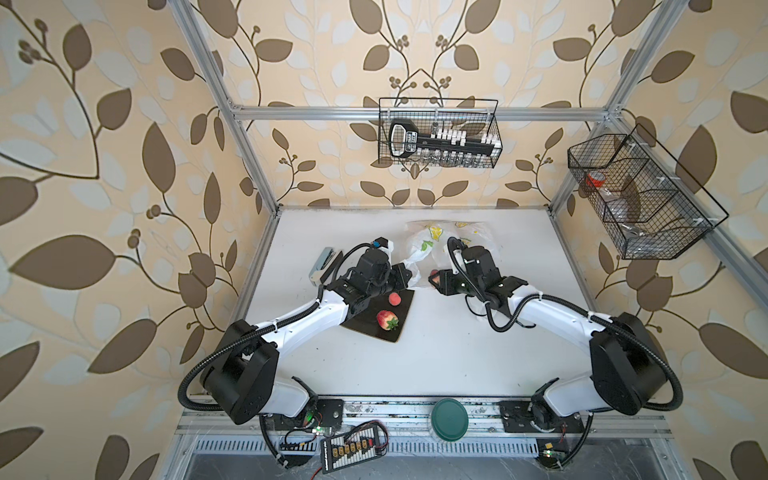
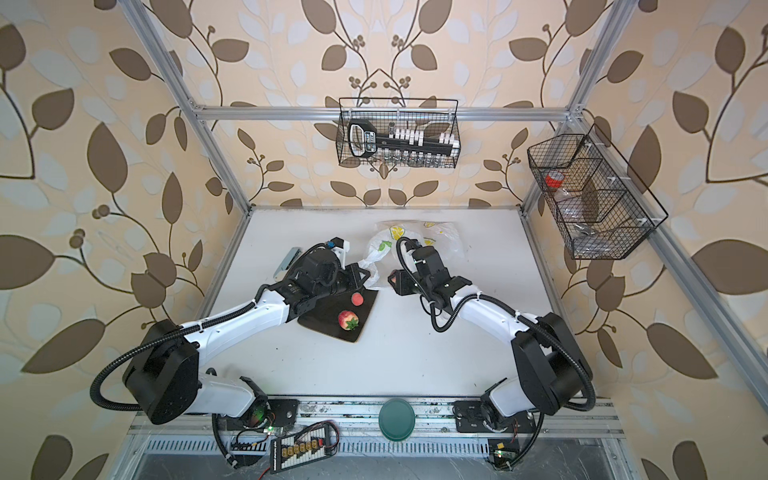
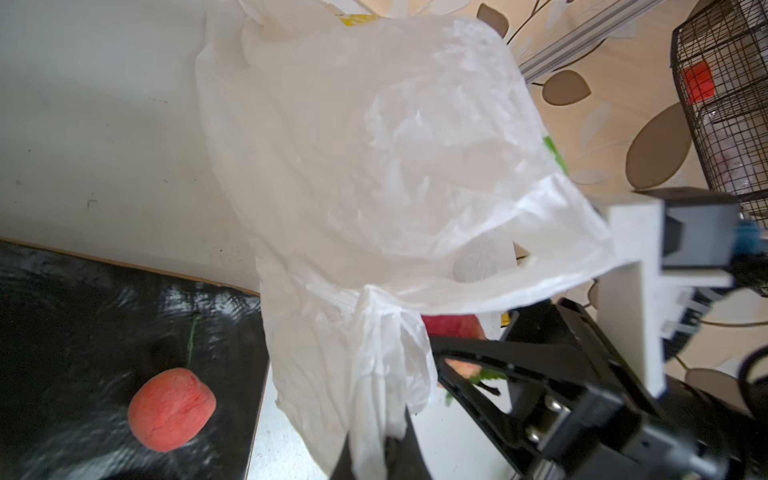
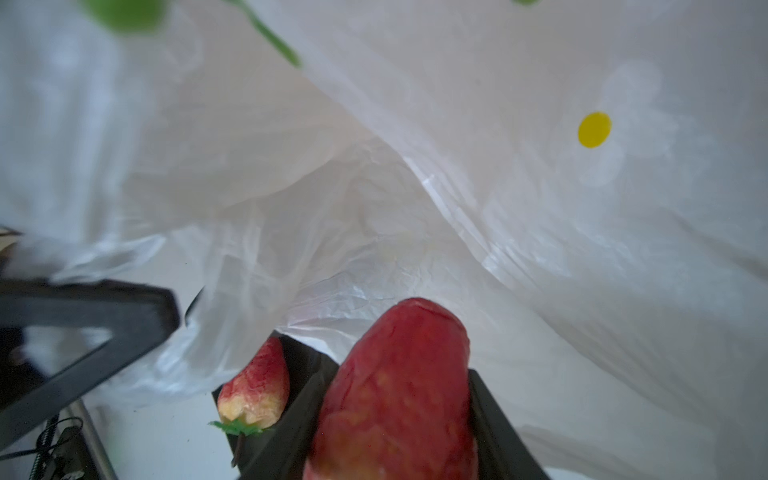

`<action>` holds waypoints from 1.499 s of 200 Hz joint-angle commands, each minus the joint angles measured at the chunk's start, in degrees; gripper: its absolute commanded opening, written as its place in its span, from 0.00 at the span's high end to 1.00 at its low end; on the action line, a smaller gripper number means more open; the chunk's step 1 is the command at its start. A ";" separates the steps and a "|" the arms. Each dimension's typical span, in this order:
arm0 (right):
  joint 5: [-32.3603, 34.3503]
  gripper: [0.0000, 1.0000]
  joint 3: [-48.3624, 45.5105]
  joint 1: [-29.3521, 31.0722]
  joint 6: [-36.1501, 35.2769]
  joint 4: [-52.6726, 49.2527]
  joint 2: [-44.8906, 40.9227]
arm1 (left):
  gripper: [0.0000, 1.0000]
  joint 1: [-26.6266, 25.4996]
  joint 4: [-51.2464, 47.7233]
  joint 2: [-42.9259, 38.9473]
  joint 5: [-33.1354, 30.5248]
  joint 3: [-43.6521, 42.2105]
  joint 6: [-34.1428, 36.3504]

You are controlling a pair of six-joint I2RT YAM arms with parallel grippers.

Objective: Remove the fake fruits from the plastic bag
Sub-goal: 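Lift the strawberry out of the bag with the right gripper toward the tray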

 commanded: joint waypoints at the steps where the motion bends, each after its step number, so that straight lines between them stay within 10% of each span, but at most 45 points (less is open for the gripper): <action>1: -4.40 0.74 -1.81 0.08 -3.93 -2.36 -3.73 | 1.00 -0.36 2.39 -0.11 -1.40 1.14 -0.33; 61: -0.21 0.73 -3.12 9.06 -10.99 -0.97 -9.38 | 1.00 5.47 1.16 1.28 3.24 3.57 3.06; 133: 10.31 0.73 8.31 24.46 -12.98 3.98 9.68 | 1.00 13.64 -0.19 7.13 10.63 9.00 7.64; 245: 20.11 0.71 29.55 24.91 -9.60 0.58 36.61 | 1.00 18.23 -3.58 12.20 16.08 14.82 11.21; 300: 21.06 0.47 30.84 24.91 -9.60 -0.24 38.86 | 1.00 18.28 -3.27 11.78 16.28 13.80 11.12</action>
